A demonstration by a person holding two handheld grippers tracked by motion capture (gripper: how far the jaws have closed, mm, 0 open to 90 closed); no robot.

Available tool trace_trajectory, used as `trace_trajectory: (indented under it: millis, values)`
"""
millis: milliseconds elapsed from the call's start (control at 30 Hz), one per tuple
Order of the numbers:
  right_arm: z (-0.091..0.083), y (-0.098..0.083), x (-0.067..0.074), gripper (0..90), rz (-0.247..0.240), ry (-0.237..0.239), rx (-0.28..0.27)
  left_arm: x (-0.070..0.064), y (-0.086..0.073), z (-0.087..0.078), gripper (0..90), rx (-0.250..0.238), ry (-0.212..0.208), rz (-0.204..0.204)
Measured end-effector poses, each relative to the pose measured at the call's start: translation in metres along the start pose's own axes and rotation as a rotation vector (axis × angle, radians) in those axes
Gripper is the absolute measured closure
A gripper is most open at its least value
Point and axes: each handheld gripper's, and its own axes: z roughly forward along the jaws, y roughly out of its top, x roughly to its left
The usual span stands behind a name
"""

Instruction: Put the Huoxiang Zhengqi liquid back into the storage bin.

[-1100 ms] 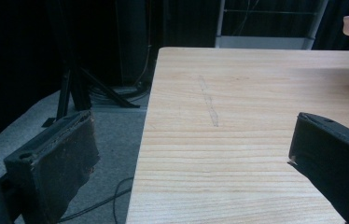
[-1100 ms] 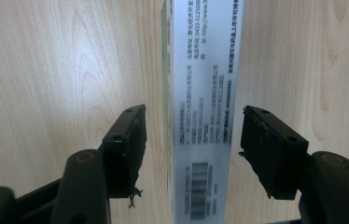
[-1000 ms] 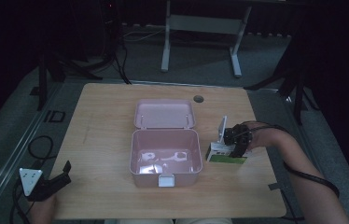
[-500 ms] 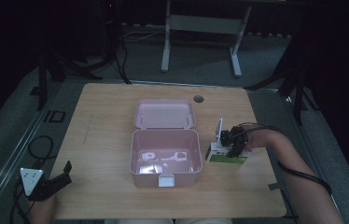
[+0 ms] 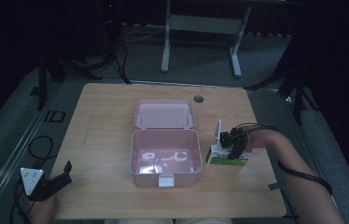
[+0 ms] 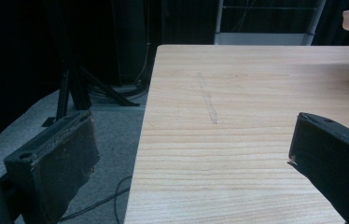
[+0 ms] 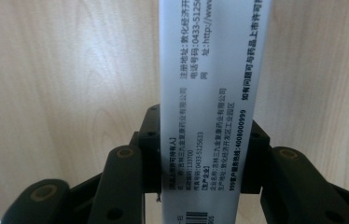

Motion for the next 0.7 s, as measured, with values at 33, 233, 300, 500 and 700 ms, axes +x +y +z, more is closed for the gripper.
trace_trajectory:
  millis: [33, 233, 300, 500, 700]
  values:
    - [0.0, 0.0, 0.001, 62.4, 0.003, 0.008, 0.002, 0.0, 0.0, 0.0, 1.5, -0.001, 0.0, 0.0]
    - [-0.005, 0.002, 0.005, 62.5, 0.002, 0.05, 0.018, 0.0, 0.0, 0.0, 1.5, -0.001, 0.002, -0.001]
    - [-0.007, 0.003, 0.008, 62.5, -0.002, 0.056, 0.018, 0.0, 0.0, 0.0, 1.5, -0.003, 0.001, -0.004]
    - [-0.017, 0.006, 0.018, 62.6, -0.015, 0.058, 0.011, 0.0, 0.0, 0.0, 1.5, 0.001, 0.002, -0.001]
    - [-0.031, 0.01, 0.026, 62.5, -0.021, 0.051, 0.021, 0.0, 0.0, 0.0, 1.5, -0.001, 0.003, -0.004]
